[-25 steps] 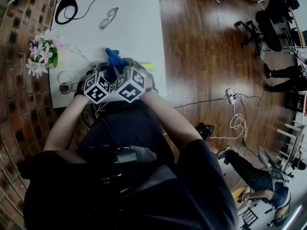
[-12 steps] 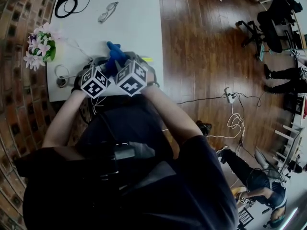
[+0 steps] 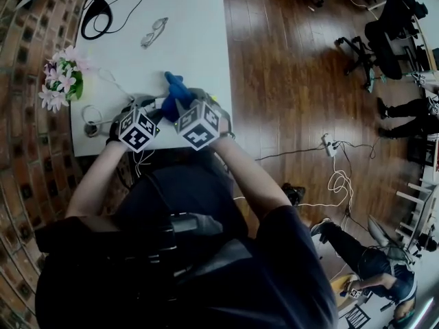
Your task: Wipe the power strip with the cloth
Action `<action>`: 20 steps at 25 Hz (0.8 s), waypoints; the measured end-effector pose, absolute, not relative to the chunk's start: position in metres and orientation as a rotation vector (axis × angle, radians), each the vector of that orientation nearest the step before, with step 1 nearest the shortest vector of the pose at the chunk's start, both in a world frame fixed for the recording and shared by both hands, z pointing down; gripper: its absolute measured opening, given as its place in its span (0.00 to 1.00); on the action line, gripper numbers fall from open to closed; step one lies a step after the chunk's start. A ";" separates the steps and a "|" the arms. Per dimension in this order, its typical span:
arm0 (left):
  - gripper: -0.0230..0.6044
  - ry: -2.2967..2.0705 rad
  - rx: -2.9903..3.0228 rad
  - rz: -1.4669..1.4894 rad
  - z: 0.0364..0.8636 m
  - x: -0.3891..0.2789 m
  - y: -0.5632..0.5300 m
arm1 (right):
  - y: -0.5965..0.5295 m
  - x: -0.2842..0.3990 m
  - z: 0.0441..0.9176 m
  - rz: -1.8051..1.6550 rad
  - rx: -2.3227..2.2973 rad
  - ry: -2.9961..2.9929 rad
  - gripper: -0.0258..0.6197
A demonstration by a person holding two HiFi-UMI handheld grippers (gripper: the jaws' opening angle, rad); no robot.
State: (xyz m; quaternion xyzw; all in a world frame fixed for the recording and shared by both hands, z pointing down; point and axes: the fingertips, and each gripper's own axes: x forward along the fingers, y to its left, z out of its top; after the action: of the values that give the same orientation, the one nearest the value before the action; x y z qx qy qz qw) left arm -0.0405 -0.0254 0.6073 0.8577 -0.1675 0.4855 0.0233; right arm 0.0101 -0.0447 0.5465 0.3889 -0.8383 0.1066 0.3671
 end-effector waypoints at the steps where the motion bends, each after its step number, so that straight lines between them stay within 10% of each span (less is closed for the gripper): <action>1: 0.33 -0.521 2.656 1.503 0.607 -0.040 -0.025 | -0.044 0.015 0.546 0.272 1.010 -2.151 0.09; 20: 0.33 -0.548 2.631 1.499 0.607 -0.039 -0.027 | -0.039 0.056 0.546 0.265 1.077 -2.133 0.09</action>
State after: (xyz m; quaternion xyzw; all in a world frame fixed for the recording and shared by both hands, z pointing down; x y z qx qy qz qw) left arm -0.0388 -0.0268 0.6066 0.8546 -0.1780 0.4868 0.0323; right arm 0.0562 -0.0390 0.5459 0.4179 -0.8276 0.1029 0.3605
